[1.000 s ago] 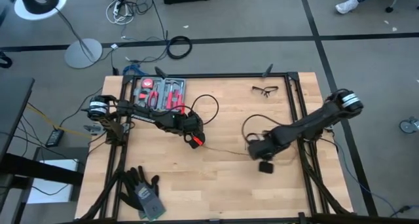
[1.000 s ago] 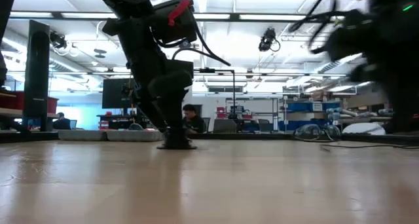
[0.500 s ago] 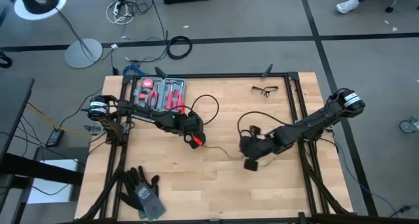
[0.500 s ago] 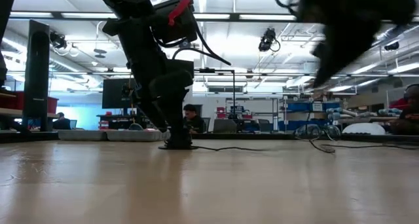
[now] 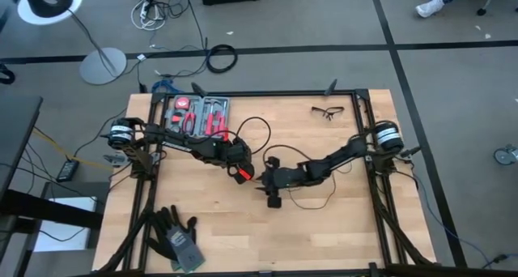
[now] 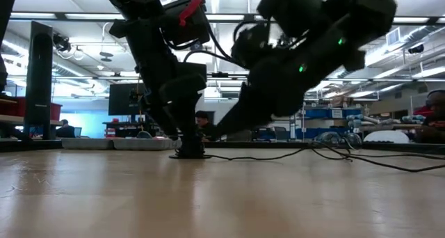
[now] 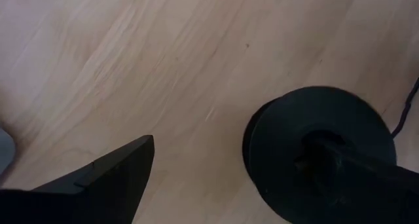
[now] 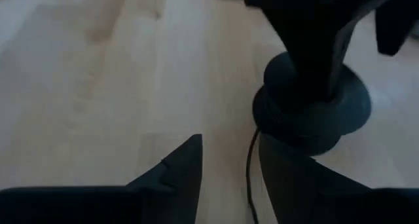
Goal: Coil cords
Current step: Uncoil the black wire from the black spool
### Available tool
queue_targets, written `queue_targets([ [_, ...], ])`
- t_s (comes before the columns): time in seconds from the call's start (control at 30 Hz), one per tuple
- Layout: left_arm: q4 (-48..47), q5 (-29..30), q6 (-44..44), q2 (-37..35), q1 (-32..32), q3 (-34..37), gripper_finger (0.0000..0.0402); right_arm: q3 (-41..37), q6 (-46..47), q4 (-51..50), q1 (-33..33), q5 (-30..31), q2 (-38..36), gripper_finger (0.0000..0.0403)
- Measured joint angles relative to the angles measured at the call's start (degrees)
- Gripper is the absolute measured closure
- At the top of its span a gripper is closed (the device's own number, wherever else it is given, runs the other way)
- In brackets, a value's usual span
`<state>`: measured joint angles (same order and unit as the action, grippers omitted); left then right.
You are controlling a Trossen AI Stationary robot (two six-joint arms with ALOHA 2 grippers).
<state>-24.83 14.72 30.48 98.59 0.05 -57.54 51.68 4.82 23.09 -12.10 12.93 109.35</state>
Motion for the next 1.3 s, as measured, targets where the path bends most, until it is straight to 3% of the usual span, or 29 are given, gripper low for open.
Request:
queue_targets([
  [0.23, 0.26, 0.04, 0.02, 0.00, 0.00, 0.00, 0.0002, 6.31, -2.05, -6.34, 0.31, 0.96, 6.23, 0.0272],
  [0.4, 0.85, 0.03, 0.02, 0.00, 0.00, 0.00, 0.0002, 8.02, 0.17, -11.89, 0.53, -0.61, 5.72, 0.0380],
  [0.47, 0.82, 0.03, 0.02, 0.00, 0.00, 0.00, 0.0002, 8.42, 1.18, -15.75, 0.61, -2.42, 4.40, 0.0392],
  [0.77, -0.86, 0.09, -0.07, -0.02, 0.00, 0.00, 0.0002, 8.28, 12.26, -55.36, -3.89, -11.07, -9.09, 0.0401],
  [0.97, -0.84, 0.07, -0.07, -0.02, 0.00, 0.00, 0.0002, 8.28, 26.17, -84.63, -8.23, -17.80, -17.56, 0.0401],
  [1.1, -0.65, 0.07, -0.04, -0.02, 0.00, 0.00, 0.0002, 8.21, 35.45, -94.19, -10.34, -10.27, -21.16, 0.0400],
  [1.2, -0.28, 0.07, -0.02, -0.02, 0.00, 0.00, 0.0002, 8.21, 36.72, -86.96, -11.37, 0.43, -23.05, 0.0392],
  [1.3, -0.29, 0.07, 0.02, -0.02, 0.00, 0.00, 0.0002, 8.21, 29.21, -72.71, -11.40, 8.53, -23.50, 0.0381],
])
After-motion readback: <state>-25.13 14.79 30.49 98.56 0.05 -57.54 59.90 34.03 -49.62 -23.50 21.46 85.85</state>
